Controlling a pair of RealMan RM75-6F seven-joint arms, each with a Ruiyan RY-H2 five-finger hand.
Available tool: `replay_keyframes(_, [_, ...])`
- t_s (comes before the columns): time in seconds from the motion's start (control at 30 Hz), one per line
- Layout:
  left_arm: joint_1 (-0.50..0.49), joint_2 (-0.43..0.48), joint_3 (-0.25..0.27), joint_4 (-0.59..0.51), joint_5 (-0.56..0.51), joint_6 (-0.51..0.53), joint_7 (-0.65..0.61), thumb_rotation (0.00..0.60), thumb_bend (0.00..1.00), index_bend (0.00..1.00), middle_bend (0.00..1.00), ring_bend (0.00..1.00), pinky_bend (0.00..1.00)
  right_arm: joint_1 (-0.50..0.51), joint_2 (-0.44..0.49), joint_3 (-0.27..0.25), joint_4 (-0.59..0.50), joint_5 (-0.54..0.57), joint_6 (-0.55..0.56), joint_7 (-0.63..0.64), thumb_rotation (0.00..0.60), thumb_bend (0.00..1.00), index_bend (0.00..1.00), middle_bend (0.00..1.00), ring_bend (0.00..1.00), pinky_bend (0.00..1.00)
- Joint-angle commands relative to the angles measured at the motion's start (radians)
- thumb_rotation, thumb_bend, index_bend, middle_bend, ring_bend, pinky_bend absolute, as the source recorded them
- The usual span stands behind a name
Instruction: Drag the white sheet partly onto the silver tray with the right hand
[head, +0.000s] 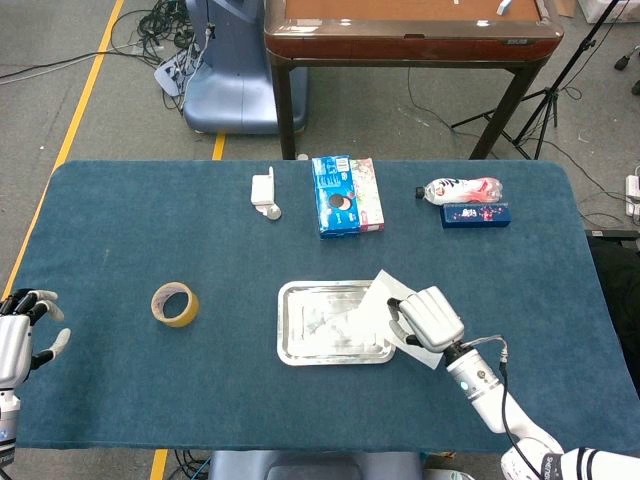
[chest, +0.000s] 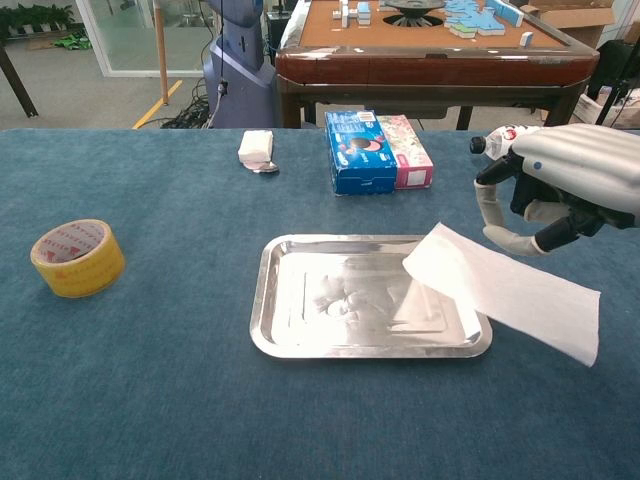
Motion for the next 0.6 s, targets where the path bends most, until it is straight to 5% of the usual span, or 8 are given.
replay_keyframes(0.03, [0.000,0.000,0.000,0.000,0.001,0.000,-0.001,0.600,0.25,0.56,0.36,0.23,0.32,0.005,-0.001,0.000,-0.007,0.006,-0.002,-0.009,0.600,0.80,0.58,1.00,1.00,1.00])
replay_keyframes(0.6, [-0.003,-0.002,0.005,-0.001,0.003,-0.009,0.006,0.600,0.25,0.56,0.36,0.23,0.32,-0.024,0.050,-0.011,0.038,-0.023,0.074,0.081,0.600,0.69,0.58,1.00,1.00,1.00])
